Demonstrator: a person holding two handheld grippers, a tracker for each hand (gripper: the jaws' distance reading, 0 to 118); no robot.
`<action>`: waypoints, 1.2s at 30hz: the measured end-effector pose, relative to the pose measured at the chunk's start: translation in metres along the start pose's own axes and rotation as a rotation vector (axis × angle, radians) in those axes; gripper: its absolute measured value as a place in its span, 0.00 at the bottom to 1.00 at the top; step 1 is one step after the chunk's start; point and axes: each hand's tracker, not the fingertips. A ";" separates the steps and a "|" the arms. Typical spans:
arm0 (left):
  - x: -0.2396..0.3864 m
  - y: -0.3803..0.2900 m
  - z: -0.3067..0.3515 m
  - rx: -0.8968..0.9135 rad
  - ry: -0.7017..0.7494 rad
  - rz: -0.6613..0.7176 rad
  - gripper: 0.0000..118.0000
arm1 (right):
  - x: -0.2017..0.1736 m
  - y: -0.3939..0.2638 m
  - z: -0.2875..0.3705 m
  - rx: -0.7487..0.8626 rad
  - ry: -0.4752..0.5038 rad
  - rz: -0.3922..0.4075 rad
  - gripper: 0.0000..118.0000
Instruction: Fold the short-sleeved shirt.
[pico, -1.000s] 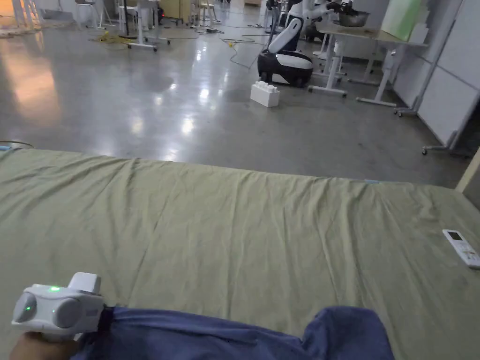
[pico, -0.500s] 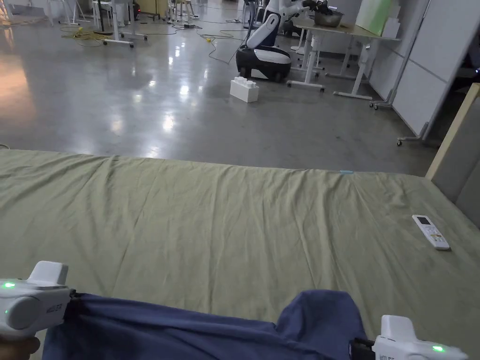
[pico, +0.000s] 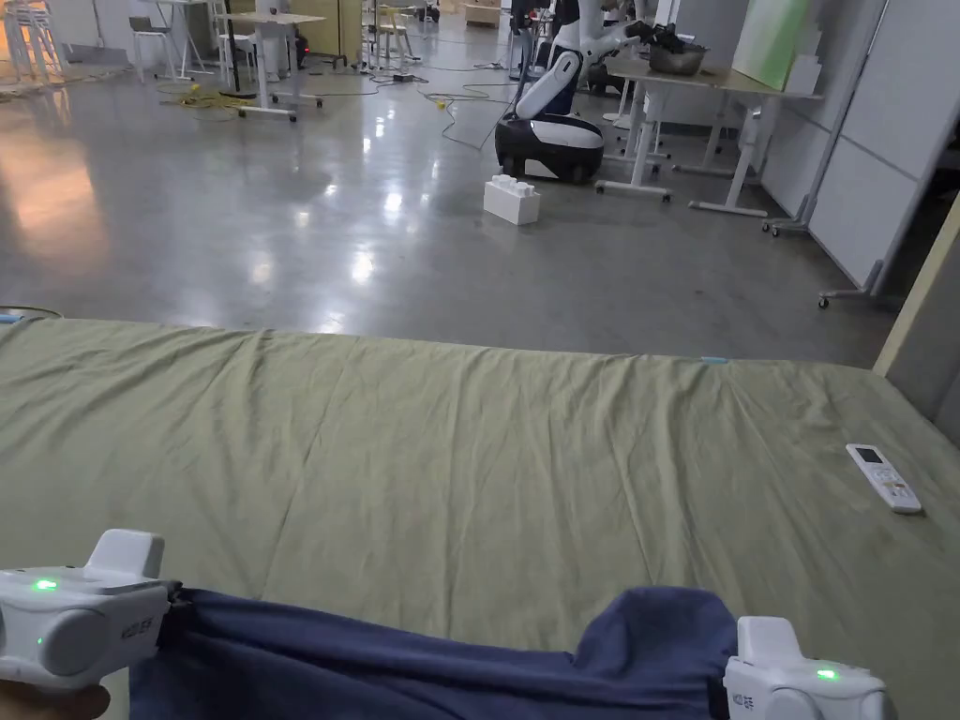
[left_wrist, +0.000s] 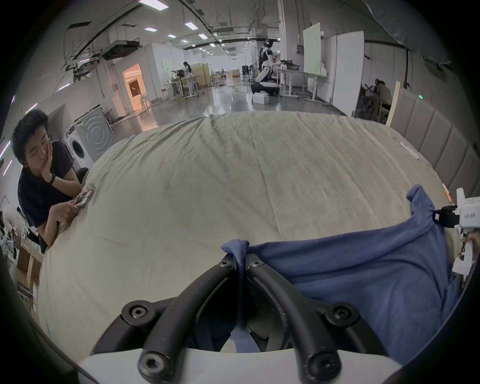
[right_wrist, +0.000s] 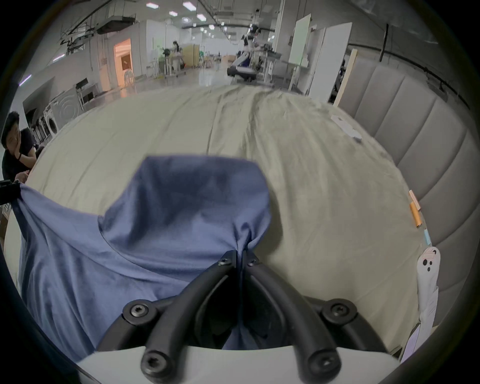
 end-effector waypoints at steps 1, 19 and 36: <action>-0.001 0.001 0.007 0.010 -0.001 0.003 0.05 | 0.001 0.004 0.010 0.038 -0.004 0.001 0.03; -0.020 0.073 0.185 0.355 0.021 0.036 0.04 | 0.025 0.100 0.241 0.540 -0.027 -0.027 0.03; -0.046 0.210 0.262 0.540 0.093 0.034 0.04 | 0.038 0.217 0.300 0.672 0.032 -0.044 0.03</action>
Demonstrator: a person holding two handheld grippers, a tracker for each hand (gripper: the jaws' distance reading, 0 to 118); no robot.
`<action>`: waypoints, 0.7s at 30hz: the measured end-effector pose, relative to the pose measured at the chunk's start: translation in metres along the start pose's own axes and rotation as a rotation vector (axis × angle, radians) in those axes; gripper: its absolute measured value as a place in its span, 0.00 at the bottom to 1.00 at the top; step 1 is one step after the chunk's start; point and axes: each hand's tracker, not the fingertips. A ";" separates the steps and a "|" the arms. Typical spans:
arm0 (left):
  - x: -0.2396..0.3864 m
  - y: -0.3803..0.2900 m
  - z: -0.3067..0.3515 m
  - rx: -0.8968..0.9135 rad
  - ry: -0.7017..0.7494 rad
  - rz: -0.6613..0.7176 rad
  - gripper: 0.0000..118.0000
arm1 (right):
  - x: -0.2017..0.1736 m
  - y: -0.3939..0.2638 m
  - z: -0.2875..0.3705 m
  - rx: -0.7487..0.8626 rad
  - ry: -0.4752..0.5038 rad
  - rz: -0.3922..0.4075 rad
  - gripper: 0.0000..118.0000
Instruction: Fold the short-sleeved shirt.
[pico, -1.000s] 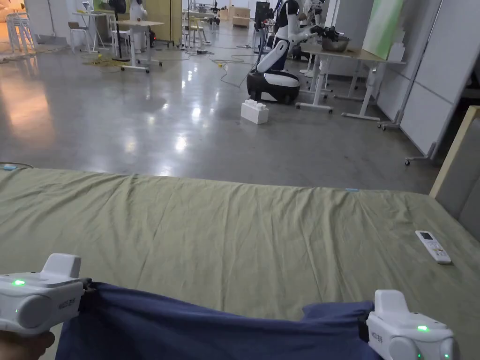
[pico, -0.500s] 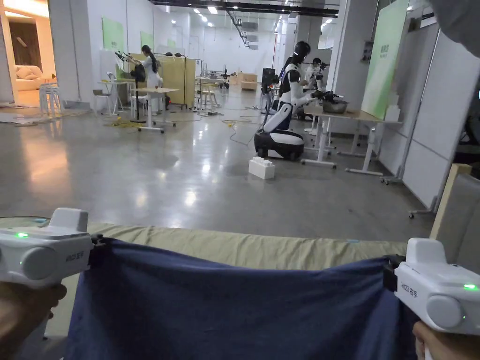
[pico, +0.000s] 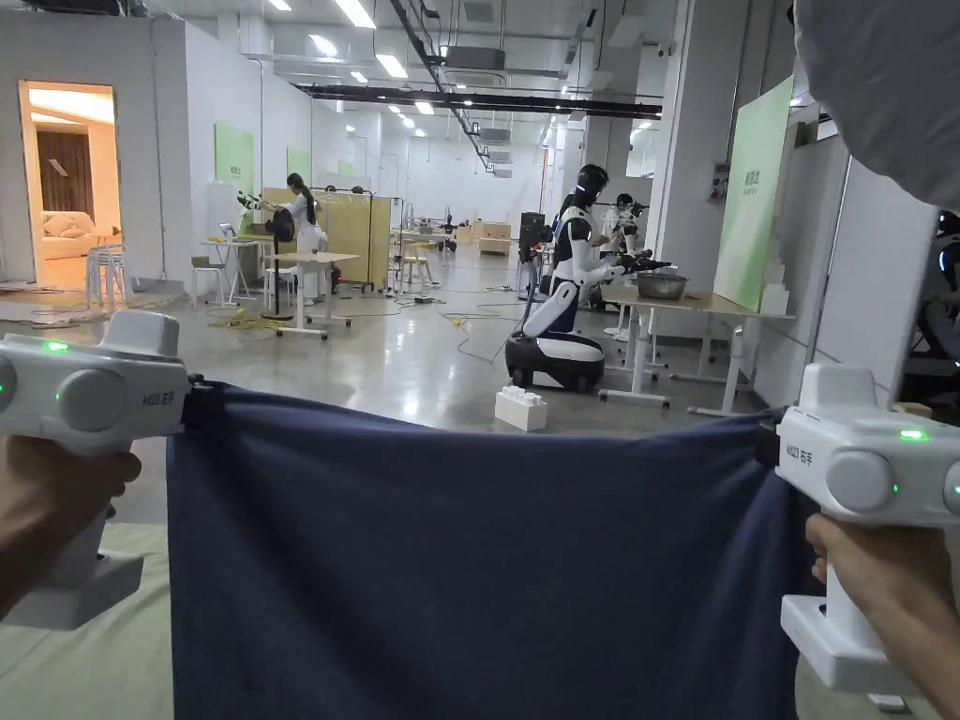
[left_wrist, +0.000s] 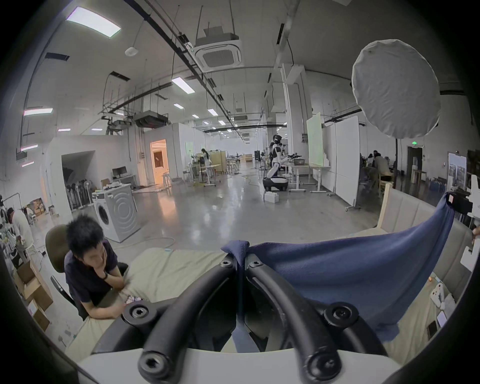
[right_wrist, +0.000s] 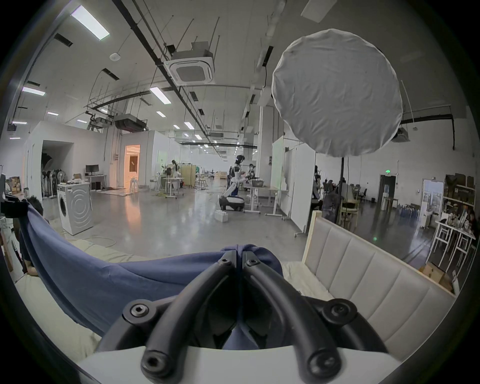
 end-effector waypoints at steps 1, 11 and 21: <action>0.010 0.008 0.007 0.002 0.002 -0.006 0.04 | 0.002 -0.001 -0.005 0.002 -0.002 0.001 0.03; 0.007 0.046 -0.014 0.053 0.036 0.020 0.04 | -0.013 0.110 -0.060 0.111 -0.084 0.044 0.03; 0.007 0.088 -0.026 0.067 0.057 0.043 0.04 | -0.021 0.133 -0.061 0.213 -0.116 0.084 0.03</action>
